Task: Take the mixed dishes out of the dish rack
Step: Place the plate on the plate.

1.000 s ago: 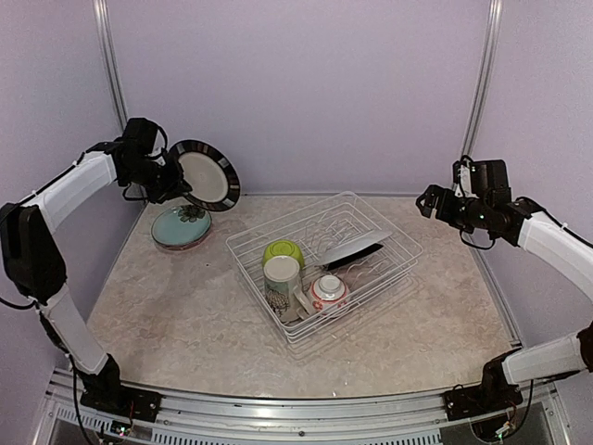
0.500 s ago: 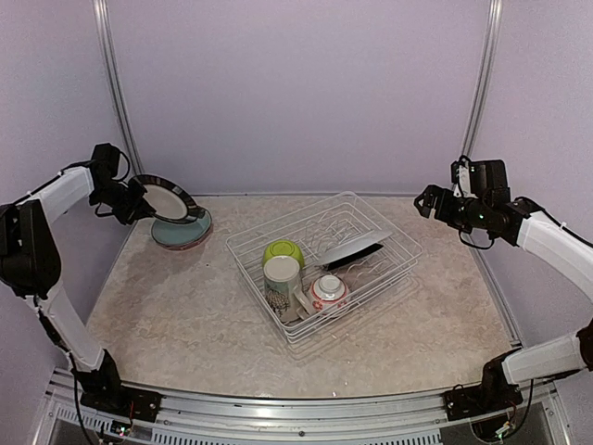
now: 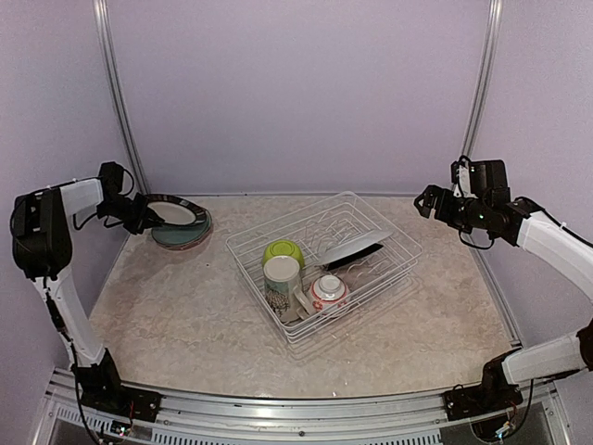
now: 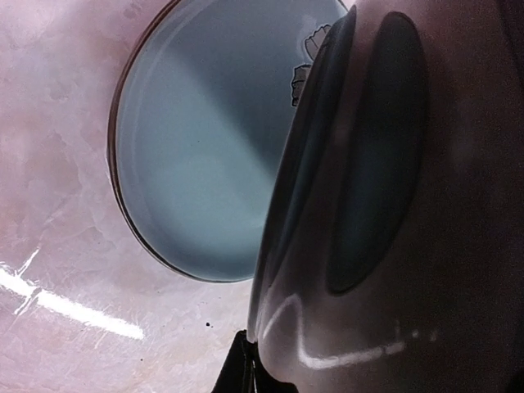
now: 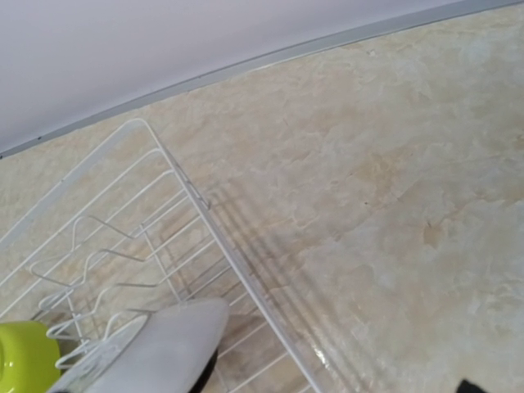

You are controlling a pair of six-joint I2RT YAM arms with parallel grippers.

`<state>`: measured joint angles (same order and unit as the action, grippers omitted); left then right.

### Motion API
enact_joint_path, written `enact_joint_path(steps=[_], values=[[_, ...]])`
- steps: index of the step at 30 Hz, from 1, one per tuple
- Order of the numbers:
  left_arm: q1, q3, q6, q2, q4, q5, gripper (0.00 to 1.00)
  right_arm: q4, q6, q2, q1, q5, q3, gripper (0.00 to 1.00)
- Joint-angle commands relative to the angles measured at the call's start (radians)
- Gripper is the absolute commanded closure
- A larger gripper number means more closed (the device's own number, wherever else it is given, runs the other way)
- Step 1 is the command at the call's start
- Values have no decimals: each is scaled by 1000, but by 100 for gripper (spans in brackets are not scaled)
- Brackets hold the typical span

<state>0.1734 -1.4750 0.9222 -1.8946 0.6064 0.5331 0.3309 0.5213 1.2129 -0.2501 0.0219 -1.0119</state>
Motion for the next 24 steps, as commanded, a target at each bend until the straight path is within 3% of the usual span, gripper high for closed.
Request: enact_joint_path(steps=[1, 5, 15, 24], values=[[3, -32, 17, -7, -147, 88, 100, 13, 8, -10, 2, -10, 12, 0], [3, -16, 25, -26, -179, 89, 100, 13, 9, -15, 2, -10, 13, 0], [2, 1, 24, -90, -215, 88, 87, 14, 14, -20, 2, -6, 18, 0], [-4, 39, -12, -67, -210, 54, 63, 6, 14, -13, 2, 0, 24, 0]])
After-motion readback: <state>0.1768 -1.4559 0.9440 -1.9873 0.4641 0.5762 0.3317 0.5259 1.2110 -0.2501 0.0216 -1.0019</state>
